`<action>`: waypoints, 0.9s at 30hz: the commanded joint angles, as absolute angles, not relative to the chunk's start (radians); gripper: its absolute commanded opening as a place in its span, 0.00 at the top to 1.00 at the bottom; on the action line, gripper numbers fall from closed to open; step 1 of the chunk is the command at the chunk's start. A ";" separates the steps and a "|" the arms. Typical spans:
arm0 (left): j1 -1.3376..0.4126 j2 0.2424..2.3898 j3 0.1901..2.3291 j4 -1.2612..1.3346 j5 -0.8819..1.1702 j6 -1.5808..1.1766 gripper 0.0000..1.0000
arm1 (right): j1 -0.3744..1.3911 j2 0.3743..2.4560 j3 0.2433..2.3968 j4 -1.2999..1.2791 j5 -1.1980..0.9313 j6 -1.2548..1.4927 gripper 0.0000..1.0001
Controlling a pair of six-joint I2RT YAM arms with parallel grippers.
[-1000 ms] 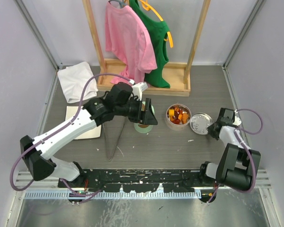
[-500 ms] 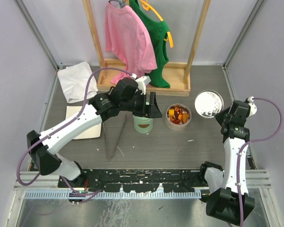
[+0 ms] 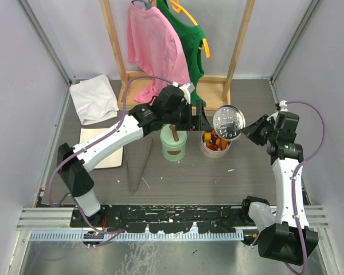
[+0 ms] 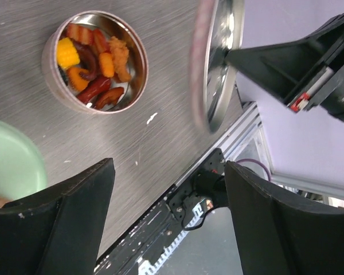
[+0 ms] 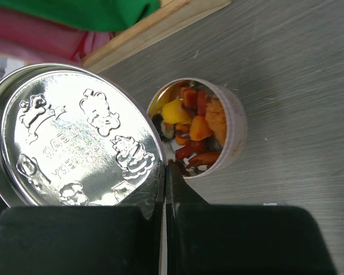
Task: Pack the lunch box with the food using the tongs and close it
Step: Pick up the box lid from the center of the board, then screw the box lid onto the packing box.
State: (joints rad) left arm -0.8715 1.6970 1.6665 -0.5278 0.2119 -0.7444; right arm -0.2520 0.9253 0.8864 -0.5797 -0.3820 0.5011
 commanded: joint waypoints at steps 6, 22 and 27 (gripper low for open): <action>-0.877 1.758 1.733 -0.414 0.291 -0.810 0.30 | -0.120 0.937 0.949 -0.542 -0.458 0.432 0.99; -0.867 1.737 1.719 -0.401 0.326 -0.720 0.77 | -0.119 0.920 0.931 -0.484 -0.570 0.449 0.89; -0.868 1.715 1.722 -0.441 0.282 -0.634 0.92 | -0.118 0.918 0.944 -0.484 -0.589 0.466 0.73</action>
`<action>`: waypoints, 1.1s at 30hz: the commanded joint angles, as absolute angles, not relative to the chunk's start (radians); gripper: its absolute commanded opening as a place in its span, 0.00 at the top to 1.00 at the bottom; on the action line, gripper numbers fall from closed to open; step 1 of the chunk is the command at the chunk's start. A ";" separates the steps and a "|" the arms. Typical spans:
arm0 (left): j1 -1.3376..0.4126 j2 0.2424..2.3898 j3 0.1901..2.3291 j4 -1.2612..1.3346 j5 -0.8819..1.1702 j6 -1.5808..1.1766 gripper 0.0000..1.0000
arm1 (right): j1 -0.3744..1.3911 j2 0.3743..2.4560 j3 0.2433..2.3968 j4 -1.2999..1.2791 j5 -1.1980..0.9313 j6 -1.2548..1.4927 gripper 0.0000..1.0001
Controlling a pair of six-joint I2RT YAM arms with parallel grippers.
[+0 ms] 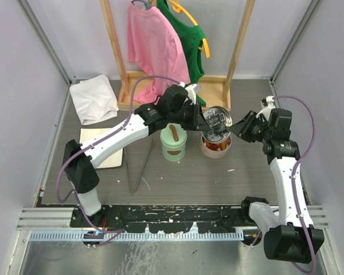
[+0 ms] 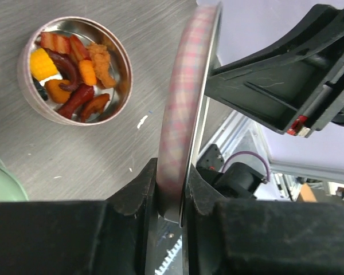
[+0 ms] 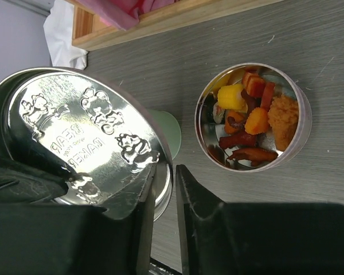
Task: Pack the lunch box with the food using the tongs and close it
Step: Screw the box lid onto the packing box.
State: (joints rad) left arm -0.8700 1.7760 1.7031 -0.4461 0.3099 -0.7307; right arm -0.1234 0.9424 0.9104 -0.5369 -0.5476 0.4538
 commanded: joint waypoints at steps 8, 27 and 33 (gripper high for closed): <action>-0.957 1.645 1.716 -0.501 -0.088 -0.336 0.94 | -0.118 0.894 0.980 -0.552 -0.477 0.600 0.38; -1.265 1.674 1.483 0.042 -0.808 0.636 0.90 | -0.118 0.852 1.135 -0.623 -0.549 1.036 0.24; -1.287 1.666 1.464 0.074 -0.771 0.682 0.90 | -0.118 0.868 1.053 -0.542 -0.658 1.107 0.24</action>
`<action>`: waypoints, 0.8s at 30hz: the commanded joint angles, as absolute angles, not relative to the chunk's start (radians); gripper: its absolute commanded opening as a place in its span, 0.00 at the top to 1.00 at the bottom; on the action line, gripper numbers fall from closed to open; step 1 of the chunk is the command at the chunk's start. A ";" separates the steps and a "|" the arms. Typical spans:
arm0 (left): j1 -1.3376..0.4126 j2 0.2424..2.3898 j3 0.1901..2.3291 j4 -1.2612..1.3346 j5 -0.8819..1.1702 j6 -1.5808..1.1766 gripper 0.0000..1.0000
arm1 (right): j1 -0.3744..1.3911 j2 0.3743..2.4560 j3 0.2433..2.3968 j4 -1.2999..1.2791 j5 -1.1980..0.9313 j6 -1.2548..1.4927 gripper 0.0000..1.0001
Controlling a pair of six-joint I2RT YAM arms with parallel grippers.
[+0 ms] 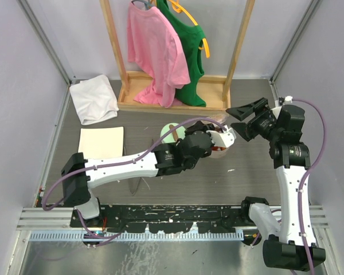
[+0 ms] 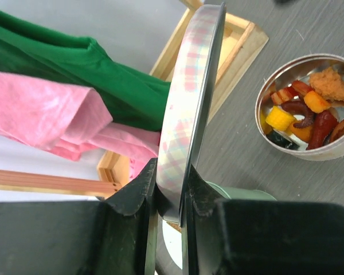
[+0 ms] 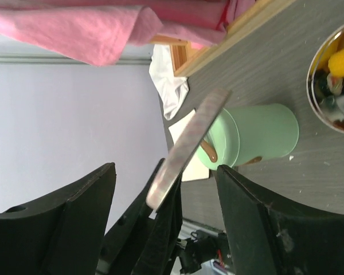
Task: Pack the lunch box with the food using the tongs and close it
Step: Screw the box lid onto the packing box.
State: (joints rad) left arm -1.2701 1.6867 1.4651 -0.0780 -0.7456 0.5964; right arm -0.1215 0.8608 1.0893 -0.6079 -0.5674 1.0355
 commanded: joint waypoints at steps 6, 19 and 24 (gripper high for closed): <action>-1.303 1.672 1.449 0.111 -0.755 0.766 0.89 | -0.119 0.918 0.999 -0.452 -0.759 1.171 0.24; -1.318 1.671 1.356 0.250 -0.704 0.972 0.88 | -0.118 0.917 0.945 -0.353 -0.785 1.261 0.57; -1.318 1.676 1.319 0.335 -0.702 1.047 0.83 | -0.118 0.908 0.925 -0.350 -0.777 1.268 0.73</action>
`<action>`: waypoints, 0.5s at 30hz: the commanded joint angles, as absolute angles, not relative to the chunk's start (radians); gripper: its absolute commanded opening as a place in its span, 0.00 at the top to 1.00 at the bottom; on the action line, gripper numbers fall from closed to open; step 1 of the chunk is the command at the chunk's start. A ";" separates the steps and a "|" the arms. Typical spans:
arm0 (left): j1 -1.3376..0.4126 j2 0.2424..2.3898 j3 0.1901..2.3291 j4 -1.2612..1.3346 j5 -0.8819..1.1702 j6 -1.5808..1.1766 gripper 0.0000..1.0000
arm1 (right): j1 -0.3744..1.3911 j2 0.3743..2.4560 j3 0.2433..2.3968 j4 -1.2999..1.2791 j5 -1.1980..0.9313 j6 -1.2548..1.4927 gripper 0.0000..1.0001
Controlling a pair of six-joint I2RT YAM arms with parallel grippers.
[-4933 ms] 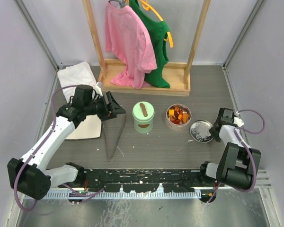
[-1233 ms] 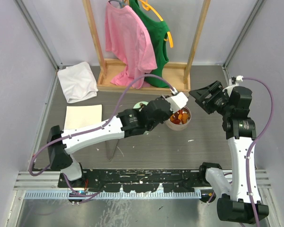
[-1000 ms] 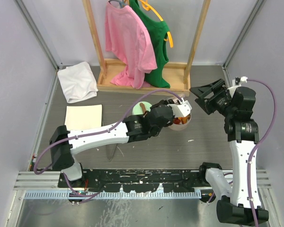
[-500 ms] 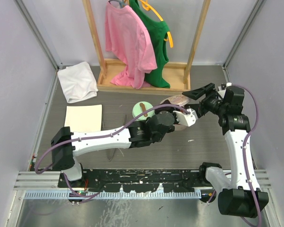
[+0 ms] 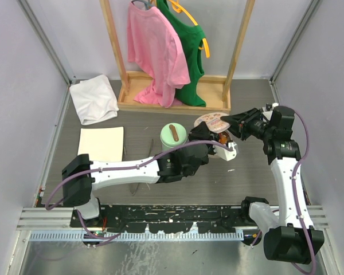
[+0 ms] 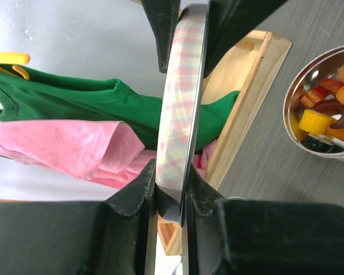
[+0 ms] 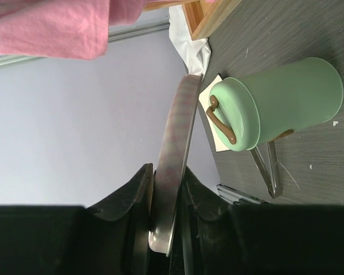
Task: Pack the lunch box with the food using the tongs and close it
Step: Screw the box lid onto the packing box.
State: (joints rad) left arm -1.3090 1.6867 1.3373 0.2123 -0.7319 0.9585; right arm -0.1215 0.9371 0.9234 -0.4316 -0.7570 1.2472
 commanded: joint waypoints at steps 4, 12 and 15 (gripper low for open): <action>-1.319 1.692 1.336 0.339 -0.727 1.049 0.64 | -0.119 0.881 0.897 -0.275 -0.750 1.289 0.83; -1.322 1.672 1.442 0.017 -0.696 0.723 0.22 | -0.119 0.843 0.813 -0.113 -0.675 1.313 0.95; -1.322 1.650 1.462 -0.103 -0.628 0.605 0.14 | -0.119 0.849 0.778 -0.061 -0.649 1.314 0.97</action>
State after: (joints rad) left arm -1.3163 1.7012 1.4029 0.0643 -0.7097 0.8139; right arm -0.1211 0.8574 0.8074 -0.2100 -0.6933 1.3010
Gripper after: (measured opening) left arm 0.824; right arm 0.229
